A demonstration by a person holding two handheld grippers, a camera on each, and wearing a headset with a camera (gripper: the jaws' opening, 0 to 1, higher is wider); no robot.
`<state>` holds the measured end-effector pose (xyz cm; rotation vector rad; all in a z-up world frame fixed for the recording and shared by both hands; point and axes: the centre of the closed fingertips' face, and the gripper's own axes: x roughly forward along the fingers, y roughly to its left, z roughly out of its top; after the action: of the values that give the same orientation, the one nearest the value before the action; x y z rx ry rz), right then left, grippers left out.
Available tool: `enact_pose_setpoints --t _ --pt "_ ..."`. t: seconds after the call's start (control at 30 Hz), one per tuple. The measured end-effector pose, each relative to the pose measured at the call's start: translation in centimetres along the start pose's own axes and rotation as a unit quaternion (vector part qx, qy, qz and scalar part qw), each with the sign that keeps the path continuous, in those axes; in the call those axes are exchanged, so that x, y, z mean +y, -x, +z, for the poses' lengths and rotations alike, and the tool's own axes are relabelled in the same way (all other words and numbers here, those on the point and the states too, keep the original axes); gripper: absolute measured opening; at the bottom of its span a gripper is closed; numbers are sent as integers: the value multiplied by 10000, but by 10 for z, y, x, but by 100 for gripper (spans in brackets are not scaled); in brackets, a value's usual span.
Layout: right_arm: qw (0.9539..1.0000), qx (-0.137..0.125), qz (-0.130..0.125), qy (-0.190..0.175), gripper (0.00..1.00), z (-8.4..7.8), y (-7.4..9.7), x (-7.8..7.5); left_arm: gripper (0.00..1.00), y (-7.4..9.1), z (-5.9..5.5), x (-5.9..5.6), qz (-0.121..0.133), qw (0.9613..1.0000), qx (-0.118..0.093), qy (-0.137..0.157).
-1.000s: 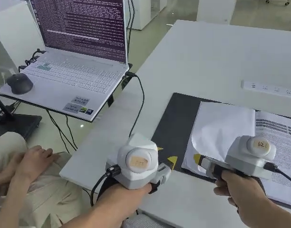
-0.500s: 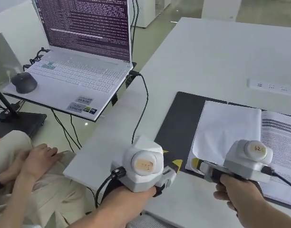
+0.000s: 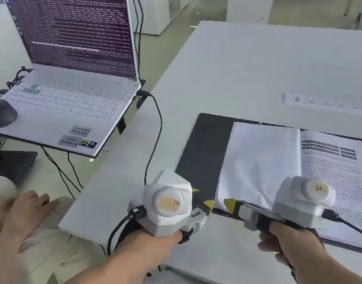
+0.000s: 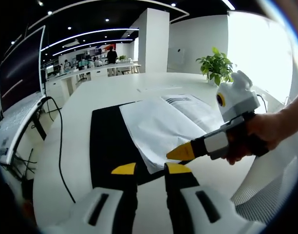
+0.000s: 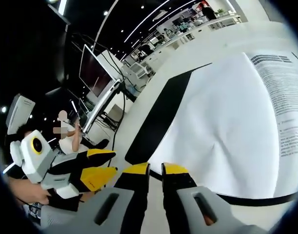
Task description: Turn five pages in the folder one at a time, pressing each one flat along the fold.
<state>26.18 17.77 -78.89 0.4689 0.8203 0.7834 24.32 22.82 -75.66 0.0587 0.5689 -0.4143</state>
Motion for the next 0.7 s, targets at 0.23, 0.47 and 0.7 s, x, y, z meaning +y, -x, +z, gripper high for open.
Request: enact_pose_setpoints --t 0.23,0.47,0.7 --pt "9994 -304 -91 -140 9 20 26 -18 20 -31 -4 -14 -354 9990 115 -231" --pt "9974 -608 -289 -267 10 38 53 -44 20 -60 -6 -21 -430 9981 195 -398" --pt "9955 -778 -420 -345 10 50 69 -64 22 -80 -14 -23 -377 9974 309 -525"
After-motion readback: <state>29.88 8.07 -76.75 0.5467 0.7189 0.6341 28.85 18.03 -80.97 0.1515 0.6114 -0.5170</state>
